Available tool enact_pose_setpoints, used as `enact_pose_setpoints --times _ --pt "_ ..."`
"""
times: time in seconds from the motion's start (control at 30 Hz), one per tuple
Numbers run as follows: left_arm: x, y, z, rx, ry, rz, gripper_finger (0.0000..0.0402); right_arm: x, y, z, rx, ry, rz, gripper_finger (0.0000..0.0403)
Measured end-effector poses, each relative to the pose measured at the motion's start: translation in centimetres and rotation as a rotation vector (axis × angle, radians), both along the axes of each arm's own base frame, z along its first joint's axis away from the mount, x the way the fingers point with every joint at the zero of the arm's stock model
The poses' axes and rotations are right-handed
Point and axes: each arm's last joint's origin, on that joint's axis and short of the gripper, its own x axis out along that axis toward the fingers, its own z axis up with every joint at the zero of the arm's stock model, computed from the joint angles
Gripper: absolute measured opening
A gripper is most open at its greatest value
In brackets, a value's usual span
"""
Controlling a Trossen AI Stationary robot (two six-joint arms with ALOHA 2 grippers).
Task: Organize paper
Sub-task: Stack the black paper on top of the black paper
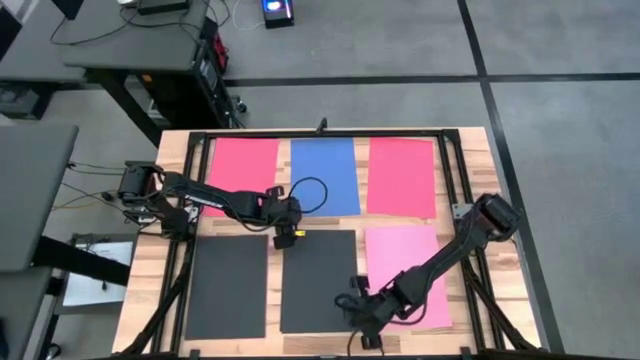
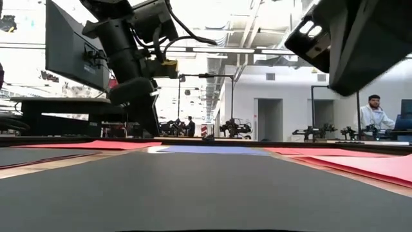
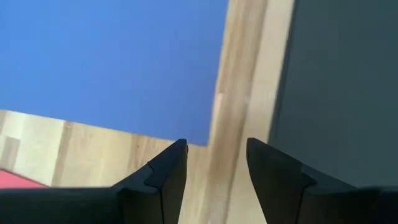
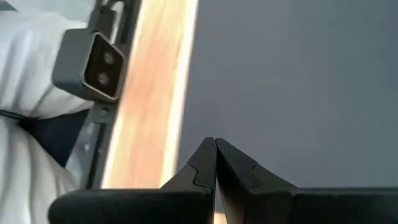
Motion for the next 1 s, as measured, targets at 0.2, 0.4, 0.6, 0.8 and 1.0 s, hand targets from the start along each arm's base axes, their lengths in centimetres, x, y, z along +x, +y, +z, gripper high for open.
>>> enact_pose_setpoints --times 0.2,0.4,0.6,0.8,1.0 --pt "0.0 -0.2 -0.5 0.032 0.015 0.032 0.0124 0.3 1.3 -2.2 -0.007 0.069 0.009 0.0000" --pt "-0.1 -0.9 -0.1 0.040 -0.005 0.028 0.0022 0.8 1.7 -1.4 0.021 0.043 -0.009 0.0000" --pt "-0.3 -0.9 -0.6 0.041 0.034 0.030 0.0002 1.3 2.6 -0.4 0.077 -0.029 0.002 0.0000" --pt "-0.1 -0.9 -0.5 0.037 0.014 0.034 0.0000 1.0 3.3 -0.2 0.115 -0.043 -0.002 0.0000" --pt "0.0 -0.8 -0.5 0.008 0.005 0.028 0.0000 0.5 4.3 -0.6 0.157 -0.034 -0.021 0.0000"
